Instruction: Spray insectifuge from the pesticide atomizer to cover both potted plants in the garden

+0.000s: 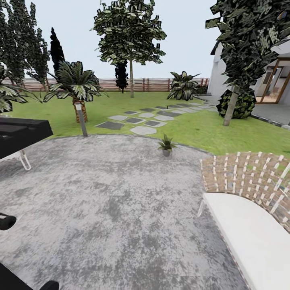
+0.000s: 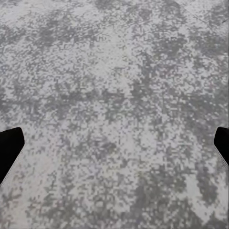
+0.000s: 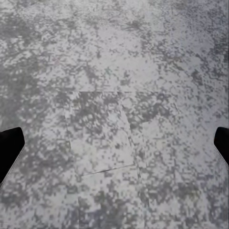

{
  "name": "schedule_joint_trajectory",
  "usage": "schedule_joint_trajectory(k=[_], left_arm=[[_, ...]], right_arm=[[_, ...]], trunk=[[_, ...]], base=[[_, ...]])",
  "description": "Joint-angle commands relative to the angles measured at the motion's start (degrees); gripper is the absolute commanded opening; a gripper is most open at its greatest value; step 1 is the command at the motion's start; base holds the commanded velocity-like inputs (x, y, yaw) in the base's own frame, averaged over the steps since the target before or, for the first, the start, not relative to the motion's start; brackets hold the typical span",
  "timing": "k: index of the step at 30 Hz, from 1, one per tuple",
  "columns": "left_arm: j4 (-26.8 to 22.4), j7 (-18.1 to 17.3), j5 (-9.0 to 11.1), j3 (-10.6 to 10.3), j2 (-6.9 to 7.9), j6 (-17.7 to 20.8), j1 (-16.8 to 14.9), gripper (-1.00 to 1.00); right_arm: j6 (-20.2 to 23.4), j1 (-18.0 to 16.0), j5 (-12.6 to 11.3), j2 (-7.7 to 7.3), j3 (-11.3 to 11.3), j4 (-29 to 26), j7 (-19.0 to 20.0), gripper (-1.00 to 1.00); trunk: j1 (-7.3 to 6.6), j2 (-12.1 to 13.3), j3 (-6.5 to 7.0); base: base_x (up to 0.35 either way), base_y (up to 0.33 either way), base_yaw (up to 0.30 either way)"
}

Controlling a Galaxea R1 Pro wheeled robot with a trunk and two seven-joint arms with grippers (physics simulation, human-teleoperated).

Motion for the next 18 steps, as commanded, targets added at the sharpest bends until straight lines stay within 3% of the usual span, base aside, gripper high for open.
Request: schedule_joint_trajectory(k=[1,18], left_arm=[[0.0,0.0,0.0,0.0,0.01,-0.2,0.0,1.00],[0.0,0.0,-0.1,0.0,0.01,-0.2,0.0,1.00]], right_arm=[[-0.2,0.0,0.1,0.02,-0.1,0.0,0.0,1.00],[-0.2,0.0,0.0,0.02,-0.2,0.0,0.0,1.00]], trunk=[[0.03,0.0,-0.05],[0.03,0.0,-0.05]], base=[[0.338,-0.002,0.000],[0.338,0.000,0.000]])
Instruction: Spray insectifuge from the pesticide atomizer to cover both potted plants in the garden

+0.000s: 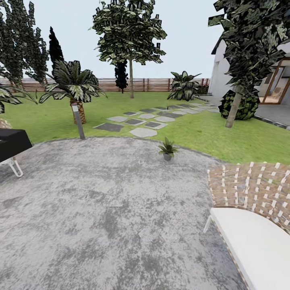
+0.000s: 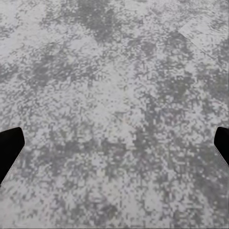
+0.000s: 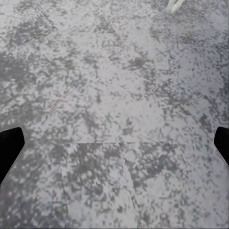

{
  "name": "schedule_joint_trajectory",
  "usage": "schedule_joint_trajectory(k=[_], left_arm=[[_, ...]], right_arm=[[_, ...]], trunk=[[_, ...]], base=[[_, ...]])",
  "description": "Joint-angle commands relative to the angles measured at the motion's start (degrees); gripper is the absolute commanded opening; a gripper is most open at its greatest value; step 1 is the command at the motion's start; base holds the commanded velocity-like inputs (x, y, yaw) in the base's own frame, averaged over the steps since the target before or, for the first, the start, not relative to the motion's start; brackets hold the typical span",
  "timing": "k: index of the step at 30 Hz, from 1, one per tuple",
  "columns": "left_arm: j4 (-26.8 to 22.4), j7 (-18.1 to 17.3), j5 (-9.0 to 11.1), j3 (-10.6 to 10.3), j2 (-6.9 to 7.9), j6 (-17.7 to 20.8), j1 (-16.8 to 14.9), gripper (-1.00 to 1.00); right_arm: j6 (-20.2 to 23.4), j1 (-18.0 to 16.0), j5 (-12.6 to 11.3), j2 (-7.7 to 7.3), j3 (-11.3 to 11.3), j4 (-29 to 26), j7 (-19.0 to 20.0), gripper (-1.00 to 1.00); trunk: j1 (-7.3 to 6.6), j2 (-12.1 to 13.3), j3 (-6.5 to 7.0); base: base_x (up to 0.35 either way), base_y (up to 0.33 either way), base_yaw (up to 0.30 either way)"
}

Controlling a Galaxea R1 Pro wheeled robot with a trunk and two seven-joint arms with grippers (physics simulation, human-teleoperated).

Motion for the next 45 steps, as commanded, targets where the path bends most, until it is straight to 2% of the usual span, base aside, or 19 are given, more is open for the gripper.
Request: schedule_joint_trajectory(k=[1,22,37,45], left_arm=[[0.0,0.0,0.0,0.0,0.01,-0.2,0.0,1.00],[0.0,0.0,0.2,0.1,0.01,-0.2,0.0,1.00],[0.0,0.0,0.4,0.1,0.01,-0.2,0.0,1.00],[0.0,-0.1,0.8,0.2,-0.07,0.1,0.0,1.00]], right_arm=[[-0.2,0.0,0.1,0.02,-0.1,0.0,0.0,1.00],[-0.2,0.0,0.1,0.02,-0.1,0.0,0.0,1.00],[-0.2,0.0,0.1,0.19,-0.1,0.0,-0.1,1.00],[-0.2,0.0,0.1,0.19,-0.1,0.0,-0.1,1.00]], trunk=[[0.03,0.0,-0.05],[0.03,0.0,-0.05],[0.03,0.0,-0.05],[0.03,0.0,-0.05]], base=[[0.336,-0.023,0.000],[0.329,-0.103,0.002],[0.329,-0.062,0.248],[0.047,-0.001,0.277]])
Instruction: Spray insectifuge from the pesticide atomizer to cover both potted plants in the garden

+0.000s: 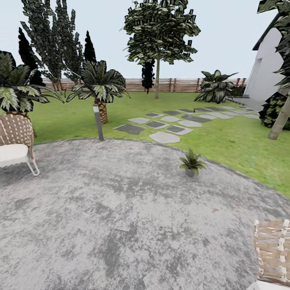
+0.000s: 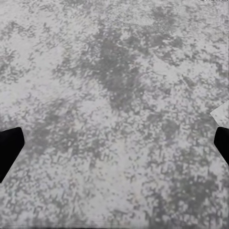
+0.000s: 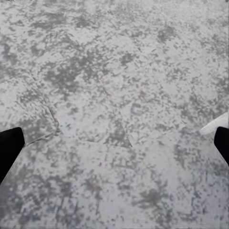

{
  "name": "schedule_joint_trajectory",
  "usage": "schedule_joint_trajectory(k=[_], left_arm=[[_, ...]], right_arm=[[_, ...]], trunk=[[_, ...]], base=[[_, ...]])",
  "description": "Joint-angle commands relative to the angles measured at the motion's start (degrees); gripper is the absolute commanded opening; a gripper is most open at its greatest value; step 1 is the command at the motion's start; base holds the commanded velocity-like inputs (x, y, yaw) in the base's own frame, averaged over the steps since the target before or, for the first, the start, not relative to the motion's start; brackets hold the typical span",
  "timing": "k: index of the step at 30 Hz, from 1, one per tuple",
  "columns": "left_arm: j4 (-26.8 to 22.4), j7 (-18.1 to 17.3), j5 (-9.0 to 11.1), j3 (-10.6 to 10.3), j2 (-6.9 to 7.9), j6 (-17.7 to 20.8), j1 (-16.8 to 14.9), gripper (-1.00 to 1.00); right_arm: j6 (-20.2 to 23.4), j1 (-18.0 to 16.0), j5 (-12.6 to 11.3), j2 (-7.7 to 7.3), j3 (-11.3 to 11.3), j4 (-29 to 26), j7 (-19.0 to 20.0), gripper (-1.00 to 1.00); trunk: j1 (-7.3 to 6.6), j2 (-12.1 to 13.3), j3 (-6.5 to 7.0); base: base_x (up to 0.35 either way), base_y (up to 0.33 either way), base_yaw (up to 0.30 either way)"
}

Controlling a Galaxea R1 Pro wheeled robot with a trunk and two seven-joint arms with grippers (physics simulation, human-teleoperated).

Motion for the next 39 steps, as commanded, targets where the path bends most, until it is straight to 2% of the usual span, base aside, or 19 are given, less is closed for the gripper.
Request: schedule_joint_trajectory(k=[1,7,39], left_arm=[[0.1,-0.2,0.0,0.0,-0.01,-0.2,0.0,1.00],[0.1,-0.5,0.0,0.0,0.03,-0.3,0.0,1.00],[0.1,-0.4,0.1,0.0,0.07,-0.4,0.0,1.00]], right_arm=[[-0.2,0.0,0.1,0.01,-0.1,0.0,0.0,1.00],[-0.2,0.0,0.1,0.01,-0.1,0.0,0.2,1.00],[-0.2,0.0,0.1,0.01,-0.1,0.0,0.2,1.00]], trunk=[[0.00,0.0,-0.05],[0.00,0.0,-0.05],[0.00,0.0,-0.05]], base=[[0.183,0.000,0.277],[0.291,0.000,0.191],[0.336,0.000,0.003]])
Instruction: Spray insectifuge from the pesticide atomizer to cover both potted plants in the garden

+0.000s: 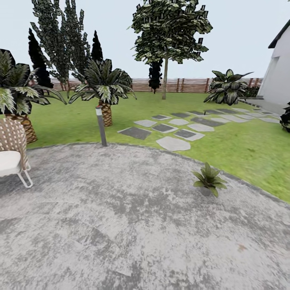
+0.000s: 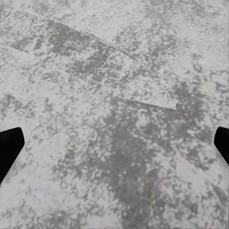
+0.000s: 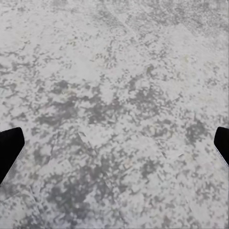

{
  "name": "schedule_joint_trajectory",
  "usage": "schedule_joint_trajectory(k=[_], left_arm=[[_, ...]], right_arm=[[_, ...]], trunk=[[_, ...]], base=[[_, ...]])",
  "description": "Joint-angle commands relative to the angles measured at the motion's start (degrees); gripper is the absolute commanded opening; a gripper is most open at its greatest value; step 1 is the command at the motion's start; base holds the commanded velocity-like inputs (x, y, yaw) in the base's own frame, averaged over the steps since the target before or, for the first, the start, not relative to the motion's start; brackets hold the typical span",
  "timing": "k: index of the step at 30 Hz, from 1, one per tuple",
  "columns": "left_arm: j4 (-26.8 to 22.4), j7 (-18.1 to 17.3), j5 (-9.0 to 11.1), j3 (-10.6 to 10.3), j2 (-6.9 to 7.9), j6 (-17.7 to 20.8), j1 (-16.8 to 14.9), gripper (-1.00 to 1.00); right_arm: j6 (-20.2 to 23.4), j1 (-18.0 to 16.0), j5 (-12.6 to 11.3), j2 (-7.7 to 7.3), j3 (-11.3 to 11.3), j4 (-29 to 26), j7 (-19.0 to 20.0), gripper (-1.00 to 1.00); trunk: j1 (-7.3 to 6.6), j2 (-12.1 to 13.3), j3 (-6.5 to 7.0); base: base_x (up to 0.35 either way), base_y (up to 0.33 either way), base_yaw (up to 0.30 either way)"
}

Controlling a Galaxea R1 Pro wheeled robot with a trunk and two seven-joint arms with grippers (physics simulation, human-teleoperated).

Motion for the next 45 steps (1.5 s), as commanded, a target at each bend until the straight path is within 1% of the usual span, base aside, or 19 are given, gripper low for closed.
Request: schedule_joint_trajectory(k=[1,23,26,27,28,32,45], left_arm=[[0.0,0.0,0.0,0.0,0.01,-0.2,0.0,1.00],[0.0,0.2,0.0,0.0,-0.04,-0.3,0.0,1.00],[0.0,0.2,-0.1,0.0,-0.07,-0.3,0.0,1.00],[0.0,0.2,-0.1,0.0,-0.04,-0.3,0.0,1.00],[0.0,0.2,-0.1,0.0,-0.01,-0.3,0.0,1.00],[0.0,0.2,-0.1,0.0,0.00,-0.4,0.0,1.00],[0.0,0.2,0.0,0.0,0.00,-0.4,0.0,1.00]], right_arm=[[-0.2,0.0,0.1,0.02,-0.1,0.1,0.0,1.00],[-0.2,0.0,0.0,0.03,-0.3,0.0,-0.7,1.00],[-0.2,0.0,-0.1,0.11,-0.3,0.0,-1.7,1.00],[-0.2,0.0,-0.1,0.25,-0.3,0.0,-2.7,1.00],[-0.2,0.0,-0.1,0.89,-0.3,0.0,-4.8,1.00],[-0.2,0.0,0.0,1.48,-0.3,0.1,-6.5,1.00],[-0.2,0.0,0.0,1.61,-0.1,0.1,-6.8,1.00]], trunk=[[0.03,0.0,-0.05],[0.03,0.0,-0.05],[0.03,0.0,-0.05],[0.03,0.0,-0.05],[0.03,0.0,-0.05],[0.03,0.0,-0.05],[0.03,0.0,-0.05]], base=[[0.336,0.000,0.000],[0.336,0.000,0.000],[0.336,0.000,0.000],[0.336,0.000,0.000],[0.336,0.000,0.000],[0.336,0.000,0.000],[0.336,0.000,0.000]])
